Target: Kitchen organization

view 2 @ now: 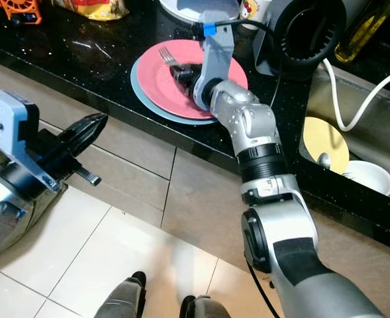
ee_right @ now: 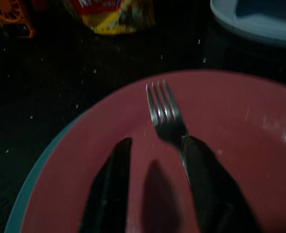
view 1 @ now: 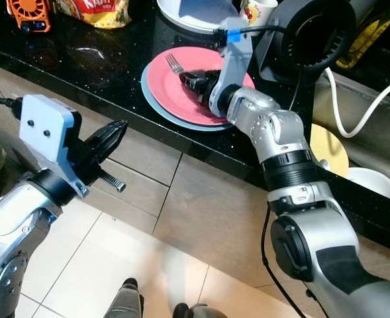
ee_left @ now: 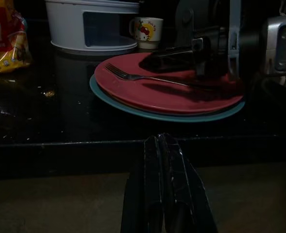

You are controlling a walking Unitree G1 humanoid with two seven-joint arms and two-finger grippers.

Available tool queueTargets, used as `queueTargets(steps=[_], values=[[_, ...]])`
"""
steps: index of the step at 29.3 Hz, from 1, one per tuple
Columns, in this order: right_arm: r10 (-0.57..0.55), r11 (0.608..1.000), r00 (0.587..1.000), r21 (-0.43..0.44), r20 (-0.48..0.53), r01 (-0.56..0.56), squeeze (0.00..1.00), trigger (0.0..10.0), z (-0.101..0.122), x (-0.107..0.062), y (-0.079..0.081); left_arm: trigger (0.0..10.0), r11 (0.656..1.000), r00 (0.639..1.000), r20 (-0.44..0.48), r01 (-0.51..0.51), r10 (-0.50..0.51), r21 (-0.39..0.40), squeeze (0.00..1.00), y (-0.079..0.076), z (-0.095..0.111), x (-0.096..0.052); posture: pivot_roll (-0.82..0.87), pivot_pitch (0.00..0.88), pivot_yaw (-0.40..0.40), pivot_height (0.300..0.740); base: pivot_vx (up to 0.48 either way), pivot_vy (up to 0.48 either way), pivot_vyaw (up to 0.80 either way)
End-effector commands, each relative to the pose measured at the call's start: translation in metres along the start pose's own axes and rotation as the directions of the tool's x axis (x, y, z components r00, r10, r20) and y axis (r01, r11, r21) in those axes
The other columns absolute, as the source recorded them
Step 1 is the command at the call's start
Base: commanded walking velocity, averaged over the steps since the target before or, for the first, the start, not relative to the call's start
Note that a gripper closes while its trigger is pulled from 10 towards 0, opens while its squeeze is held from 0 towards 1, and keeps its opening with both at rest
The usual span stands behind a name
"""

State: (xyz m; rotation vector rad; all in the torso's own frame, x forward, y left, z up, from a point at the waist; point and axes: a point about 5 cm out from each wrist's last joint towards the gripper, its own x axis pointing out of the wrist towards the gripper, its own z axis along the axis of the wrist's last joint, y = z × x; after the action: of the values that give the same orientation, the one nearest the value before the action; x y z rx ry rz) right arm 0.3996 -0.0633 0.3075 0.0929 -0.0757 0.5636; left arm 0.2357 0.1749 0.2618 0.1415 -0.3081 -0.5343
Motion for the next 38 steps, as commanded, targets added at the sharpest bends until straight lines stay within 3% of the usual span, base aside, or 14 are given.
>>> queueTargets(steps=[1, 2, 4, 5, 6, 7, 16, 22, 23, 24, 25, 26, 38], values=[[-0.025, 0.999, 0.999, -0.044, -0.023, 0.024, 1.00, 10.0, -0.004, 0.001, -0.004, 10.0, 1.000, 1.000, 0.008, 0.017, -0.017, -0.021, 0.00, -0.005, -0.002, 0.001, 0.22, 0.185, -0.177, 0.740, 0.000, 0.000, 0.00], [-0.031, 0.998, 0.999, -0.061, -0.042, 0.028, 0.83, 10.0, -0.007, 0.002, -0.004, 10.0, 1.000, 1.000, 0.008, 0.018, -0.018, -0.021, 0.00, -0.006, -0.002, 0.001, 0.22, 0.190, -0.182, 0.740, 0.000, 0.000, 0.00], [-0.035, 0.997, 0.998, -0.071, -0.055, 0.031, 0.83, 10.0, -0.008, 0.003, -0.005, 10.0, 1.000, 1.000, 0.008, 0.019, -0.019, -0.022, 0.00, -0.006, -0.001, 0.001, 0.22, 0.190, -0.182, 0.740, 0.000, 0.000, 0.00], [-0.047, 0.996, 0.995, -0.080, -0.082, 0.040, 0.73, 10.0, -0.011, 0.004, -0.006, 10.0, 1.000, 1.000, 0.010, 0.020, -0.020, -0.023, 0.00, -0.007, -0.001, 0.002, 0.21, 0.201, -0.190, 0.740, 0.000, 0.000, 0.00], [-0.055, 0.995, 0.994, -0.086, -0.098, 0.047, 0.31, 10.0, -0.013, 0.004, -0.008, 10.0, 0.999, 1.000, 0.011, 0.020, -0.020, -0.024, 0.00, -0.008, -0.001, 0.002, 0.21, 0.201, -0.190, 0.740, 0.000, 0.000, 0.00], [-0.064, 0.993, 0.980, -0.107, -0.186, 0.045, 0.00, 10.0, -0.022, 0.004, -0.011, 10.0, 0.999, 1.000, 0.007, 0.020, -0.020, -0.029, 0.00, -0.009, -0.002, 0.001, 0.21, 0.203, -0.198, 0.740, 0.000, 0.000, 0.00], [-0.136, 0.989, 0.949, -0.101, -0.283, 0.111, 0.00, 10.0, -0.024, 0.003, -0.029, 10.0, 0.999, 1.000, 0.004, 0.019, -0.019, -0.039, 0.00, -0.013, -0.004, 0.000, 0.20, 0.205, -0.219, 0.740, 0.000, 0.000, 0.00], [-0.113, 0.986, 0.917, -0.159, -0.382, 0.055, 0.00, 10.0, -0.028, 0.000, -0.032, 10.0, 0.999, 1.000, 0.005, 0.020, -0.020, -0.042, 0.00, -0.014, -0.004, 0.000, 0.20, 0.205, -0.221, 0.740, 0.000, 0.000, 0.00], [-0.102, 0.986, 0.912, -0.162, -0.399, 0.039, 0.00, 4.2, -0.030, 0.000, -0.032, 10.0, 0.999, 1.000, 0.005, 0.020, -0.020, -0.042, 0.00, -0.014, -0.004, 0.000, 0.19, 0.199, -0.230, 0.740, 0.000, 0.000, 0.00], [-0.102, 0.986, 0.912, -0.162, -0.399, 0.039, 0.00, 4.2, -0.030, 0.000, -0.032, 10.0, 0.999, 1.000, 0.005, 0.020, -0.020, -0.042, 0.00, -0.014, -0.004, 0.000, 0.19, 0.199, -0.230, 0.740, 0.000, 0.000, 0.00], [-0.094, 0.987, 0.905, -0.160, -0.415, 0.029, 0.00, 1.1, -0.033, -0.001, -0.032, 10.0, 0.999, 1.000, 0.005, 0.019, -0.019, -0.043, 0.00, -0.014, -0.004, 0.001, 0.19, 0.199, -0.231, 0.740, 0.000, 0.000, 0.00], [-0.089, 0.986, 0.899, -0.164, -0.429, 0.020, 0.00, 0.0, -0.037, -0.001, -0.033, 10.0, 0.999, 1.000, 0.006, 0.019, -0.019, -0.043, 0.00, -0.014, -0.004, 0.001, 0.19, 0.200, -0.233, 0.740, 0.000, 0.000, 0.00], [-0.068, 0.987, 0.869, -0.158, -0.490, -0.012, 0.00, 0.0, -0.052, -0.005, -0.034, 10.0, 0.999, 1.000, 0.005, 0.010, -0.009, -0.045, 0.00, -0.014, -0.005, 0.000, 0.18, 0.205, -0.237, 0.740, 0.000, 0.000, 0.00]])
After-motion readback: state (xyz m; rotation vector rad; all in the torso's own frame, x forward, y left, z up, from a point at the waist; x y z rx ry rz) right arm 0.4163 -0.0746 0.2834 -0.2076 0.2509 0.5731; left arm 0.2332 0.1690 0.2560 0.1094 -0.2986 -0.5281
